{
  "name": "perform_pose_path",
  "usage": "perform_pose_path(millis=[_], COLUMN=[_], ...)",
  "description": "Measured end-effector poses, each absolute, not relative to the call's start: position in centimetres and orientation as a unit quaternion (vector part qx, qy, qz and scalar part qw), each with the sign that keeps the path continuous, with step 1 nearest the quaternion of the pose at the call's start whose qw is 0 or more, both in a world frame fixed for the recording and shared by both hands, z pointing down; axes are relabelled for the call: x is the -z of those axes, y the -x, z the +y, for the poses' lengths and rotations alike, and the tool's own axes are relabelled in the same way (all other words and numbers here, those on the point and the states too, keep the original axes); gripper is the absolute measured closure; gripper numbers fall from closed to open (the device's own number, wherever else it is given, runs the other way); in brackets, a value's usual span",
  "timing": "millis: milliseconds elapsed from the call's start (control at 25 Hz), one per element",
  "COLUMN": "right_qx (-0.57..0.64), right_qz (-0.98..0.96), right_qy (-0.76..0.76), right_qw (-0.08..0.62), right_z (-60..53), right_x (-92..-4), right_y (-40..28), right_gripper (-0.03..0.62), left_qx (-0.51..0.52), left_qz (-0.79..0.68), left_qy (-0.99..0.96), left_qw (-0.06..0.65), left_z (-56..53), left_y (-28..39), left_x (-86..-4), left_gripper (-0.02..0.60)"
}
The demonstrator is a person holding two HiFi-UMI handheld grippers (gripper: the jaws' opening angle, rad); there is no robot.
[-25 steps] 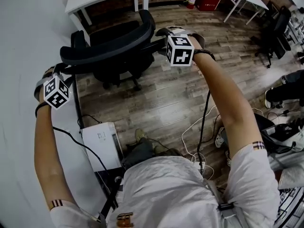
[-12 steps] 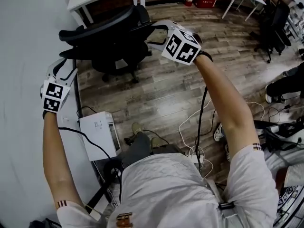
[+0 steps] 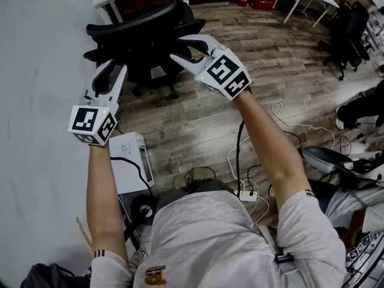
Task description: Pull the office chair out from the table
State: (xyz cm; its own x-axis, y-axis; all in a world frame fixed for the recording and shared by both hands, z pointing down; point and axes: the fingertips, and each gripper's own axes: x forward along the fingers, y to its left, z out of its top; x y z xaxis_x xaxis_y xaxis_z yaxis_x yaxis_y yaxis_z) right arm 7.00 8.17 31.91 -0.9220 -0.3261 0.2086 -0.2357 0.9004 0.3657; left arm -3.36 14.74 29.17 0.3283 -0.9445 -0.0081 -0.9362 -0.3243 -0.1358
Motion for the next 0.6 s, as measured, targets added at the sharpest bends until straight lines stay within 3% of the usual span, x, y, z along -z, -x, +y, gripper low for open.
perform_pose_path(millis=[240, 480, 600], right_qx=[0.153, 0.125, 0.11], right_qz=[-0.971, -0.974, -0.977], right_qy=[-0.158, -0.185, -0.184], right_qw=[0.096, 0.045, 0.018], right_z=[11.9, 15.2, 16.4], right_x=[-31.4, -29.8, -29.1], right_y=[-4.8, -3.8, -3.6], right_gripper=[0.496, 0.588, 0.591], left_qx=[0.003, -0.019, -0.028], left_qz=[0.559, 0.538, 0.541], left_qy=[0.828, 0.841, 0.839], left_qw=[0.056, 0.051, 0.049], left_z=[16.6, 19.1, 19.6], left_y=[1.9, 0.9, 0.8], left_x=[-28.8, -28.7, -28.6], left_gripper=[0.479, 0.522, 0.546])
